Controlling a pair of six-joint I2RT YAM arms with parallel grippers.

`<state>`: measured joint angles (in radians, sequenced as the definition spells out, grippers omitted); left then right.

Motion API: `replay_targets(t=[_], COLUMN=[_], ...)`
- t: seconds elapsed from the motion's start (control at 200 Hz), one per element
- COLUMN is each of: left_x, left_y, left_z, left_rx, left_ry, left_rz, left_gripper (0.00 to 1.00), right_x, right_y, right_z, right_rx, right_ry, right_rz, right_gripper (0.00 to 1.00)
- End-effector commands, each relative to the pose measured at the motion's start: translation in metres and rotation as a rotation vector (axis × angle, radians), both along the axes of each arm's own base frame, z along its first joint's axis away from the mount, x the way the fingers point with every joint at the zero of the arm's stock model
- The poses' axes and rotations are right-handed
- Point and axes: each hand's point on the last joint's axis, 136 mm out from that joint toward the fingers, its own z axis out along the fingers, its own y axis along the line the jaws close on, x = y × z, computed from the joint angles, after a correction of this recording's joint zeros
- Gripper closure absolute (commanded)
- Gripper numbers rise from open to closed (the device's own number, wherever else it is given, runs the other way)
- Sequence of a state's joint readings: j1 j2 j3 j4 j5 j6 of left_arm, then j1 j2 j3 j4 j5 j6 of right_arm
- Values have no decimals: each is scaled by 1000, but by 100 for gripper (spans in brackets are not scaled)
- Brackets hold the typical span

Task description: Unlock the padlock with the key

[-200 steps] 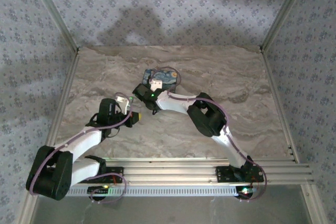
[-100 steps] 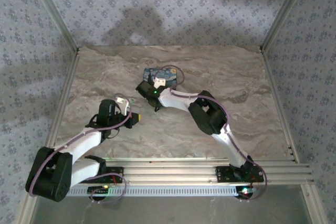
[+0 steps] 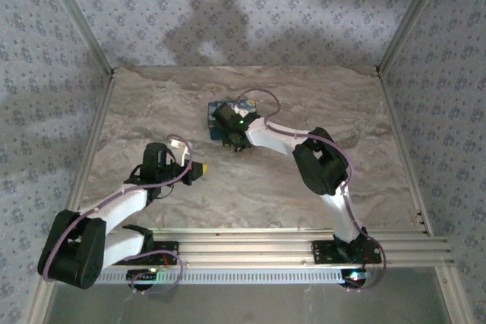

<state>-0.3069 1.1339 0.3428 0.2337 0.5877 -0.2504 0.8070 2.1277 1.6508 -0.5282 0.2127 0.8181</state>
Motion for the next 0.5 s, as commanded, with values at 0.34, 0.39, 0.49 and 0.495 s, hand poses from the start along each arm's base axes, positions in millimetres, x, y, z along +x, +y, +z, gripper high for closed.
replay_targets(t=[0.34,0.39,0.49,0.495], left_x=[12,13,16,16], left_y=[-45,-48,-53,-53], left_z=[24,24,26,26], left_rx=[-112,-115,-127,-129], left_ry=[-167,-169,-176,-176], left_rz=[-186,-206,-227,-228], left_gripper=[100,100,100,100], right_x=[-42,-45,-50,-50], right_y=[14,14,16,17], right_z=[61,64,71,71], right_rx=[426,449,499,503], right_ry=[236,258,294,296], right_rz=[86,91,91,92], right_gripper=[100,100,100,100])
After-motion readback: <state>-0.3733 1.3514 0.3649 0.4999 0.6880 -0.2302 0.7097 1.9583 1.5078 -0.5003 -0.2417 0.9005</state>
